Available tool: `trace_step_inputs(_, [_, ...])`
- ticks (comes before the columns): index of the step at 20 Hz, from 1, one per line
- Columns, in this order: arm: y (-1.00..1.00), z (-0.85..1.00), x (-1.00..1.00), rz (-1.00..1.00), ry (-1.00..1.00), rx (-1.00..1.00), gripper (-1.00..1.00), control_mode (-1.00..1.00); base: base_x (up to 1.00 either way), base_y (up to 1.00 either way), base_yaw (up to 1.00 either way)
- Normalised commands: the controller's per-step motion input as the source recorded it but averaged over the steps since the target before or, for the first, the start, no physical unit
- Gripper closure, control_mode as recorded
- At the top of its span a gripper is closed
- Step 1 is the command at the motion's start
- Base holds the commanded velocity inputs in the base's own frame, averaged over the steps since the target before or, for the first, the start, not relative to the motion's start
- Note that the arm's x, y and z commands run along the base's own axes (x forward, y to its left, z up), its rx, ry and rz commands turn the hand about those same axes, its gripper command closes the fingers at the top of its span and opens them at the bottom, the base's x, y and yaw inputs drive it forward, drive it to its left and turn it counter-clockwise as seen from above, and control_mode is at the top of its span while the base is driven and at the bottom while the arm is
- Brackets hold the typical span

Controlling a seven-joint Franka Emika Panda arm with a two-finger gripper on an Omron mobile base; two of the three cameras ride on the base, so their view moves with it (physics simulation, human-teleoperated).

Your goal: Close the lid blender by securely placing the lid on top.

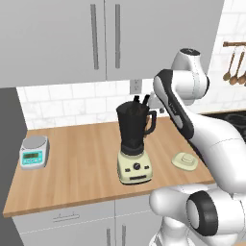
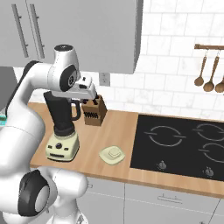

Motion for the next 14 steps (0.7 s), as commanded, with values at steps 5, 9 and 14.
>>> trace_step_inputs(5, [0.0,-0.09,-0.15,0.0,0.0,0.0,-1.0,-1.0,0.0,0.0,0.0])
trace_step_inputs(9, [-0.72,-0.61,-0.58,0.0,0.0,0.07,-1.0,-1.0,0.0,0.0,0.0])
trace_step_inputs(14, [-1.0,-0.63,-0.62,0.0,-0.02,0.12,-1.0,-1.0,0.0,0.0,0.0])
